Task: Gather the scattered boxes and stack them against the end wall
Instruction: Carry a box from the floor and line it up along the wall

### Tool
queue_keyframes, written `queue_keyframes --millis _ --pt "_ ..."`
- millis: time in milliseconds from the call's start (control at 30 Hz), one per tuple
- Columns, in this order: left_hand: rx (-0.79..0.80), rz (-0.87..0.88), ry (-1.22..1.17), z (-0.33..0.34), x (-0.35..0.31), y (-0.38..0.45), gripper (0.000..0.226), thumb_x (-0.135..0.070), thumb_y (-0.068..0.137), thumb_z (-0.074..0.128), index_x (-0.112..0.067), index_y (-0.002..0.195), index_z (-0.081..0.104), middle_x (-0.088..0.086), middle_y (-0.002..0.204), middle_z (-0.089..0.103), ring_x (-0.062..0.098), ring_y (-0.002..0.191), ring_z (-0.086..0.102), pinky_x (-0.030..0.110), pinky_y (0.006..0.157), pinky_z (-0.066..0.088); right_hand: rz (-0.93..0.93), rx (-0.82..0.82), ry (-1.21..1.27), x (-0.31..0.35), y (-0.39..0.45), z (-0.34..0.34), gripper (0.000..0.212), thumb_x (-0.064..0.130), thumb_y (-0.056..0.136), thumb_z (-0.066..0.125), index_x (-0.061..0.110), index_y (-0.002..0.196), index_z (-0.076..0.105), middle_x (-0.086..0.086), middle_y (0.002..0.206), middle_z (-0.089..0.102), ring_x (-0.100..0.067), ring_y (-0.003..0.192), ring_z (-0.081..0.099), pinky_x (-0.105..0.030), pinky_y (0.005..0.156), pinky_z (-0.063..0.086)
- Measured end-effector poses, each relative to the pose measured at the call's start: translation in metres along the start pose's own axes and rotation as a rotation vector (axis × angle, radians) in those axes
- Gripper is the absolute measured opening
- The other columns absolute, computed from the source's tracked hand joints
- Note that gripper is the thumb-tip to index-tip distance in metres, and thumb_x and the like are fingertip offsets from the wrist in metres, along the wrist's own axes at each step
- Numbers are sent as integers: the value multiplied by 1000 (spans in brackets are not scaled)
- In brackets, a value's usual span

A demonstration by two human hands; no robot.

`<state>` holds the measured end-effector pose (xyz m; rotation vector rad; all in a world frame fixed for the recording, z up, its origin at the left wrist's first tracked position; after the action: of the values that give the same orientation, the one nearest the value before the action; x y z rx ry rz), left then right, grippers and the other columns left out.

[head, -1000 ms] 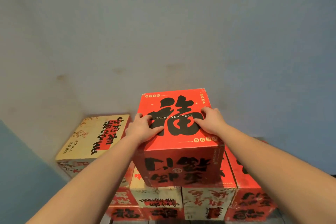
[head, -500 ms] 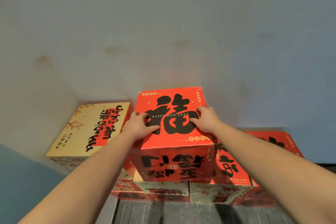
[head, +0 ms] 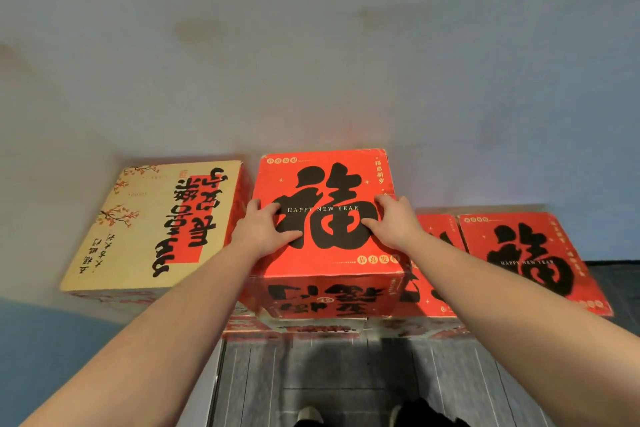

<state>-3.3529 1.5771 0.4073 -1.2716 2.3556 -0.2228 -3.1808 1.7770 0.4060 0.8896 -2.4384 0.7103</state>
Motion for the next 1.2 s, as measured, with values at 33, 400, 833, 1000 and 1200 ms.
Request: queue_keyframes --millis 33,400,833,1000,1200 --pt "10 1 3 4 2 2 82 -61 74 68 -28 143 37 13 154 17 38 134 37 46 107 37 9 6 0 -1 -1 4 54 33 90 65 11 135 48 -18 130 45 -34 123 46 -39 106 37" --pt "24 5 52 17 15 10 86 -65 71 67 -31 143 35 9 155 14 42 130 39 51 106 38 51 5 11 -1 -8 16 61 29 91 65 10 143 41 -20 137 38 -37 128 41 -40 109 34" --pt "61 -1 73 20 26 -1 90 -64 72 67 -30 146 30 15 156 10 42 135 32 49 109 35 43 42 -6 6 -21 23 55 31 90 65 12 137 45 -19 133 40 -37 126 43 -43 107 37" --pt "45 4 87 18 23 -3 86 -63 75 65 -29 146 30 14 156 10 41 134 35 47 109 35 43 35 7 6 -19 24 54 30 91 65 11 138 44 -19 133 39 -37 126 42 -42 107 37" --pt "6 32 195 10 17 -8 83 -64 77 62 -29 145 30 9 155 15 36 136 29 48 106 37 43 40 12 8 -19 27 54 29 91 64 10 138 44 -19 134 37 -37 127 42 -40 107 37"
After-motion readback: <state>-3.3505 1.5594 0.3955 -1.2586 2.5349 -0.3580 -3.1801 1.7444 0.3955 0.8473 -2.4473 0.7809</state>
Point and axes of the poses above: each hand's wrist, its own y-axis towards the middle knuckle, its own z-axis out of the palm, x = y × z, the point moved 9 cm from there along y, towards the middle knuckle
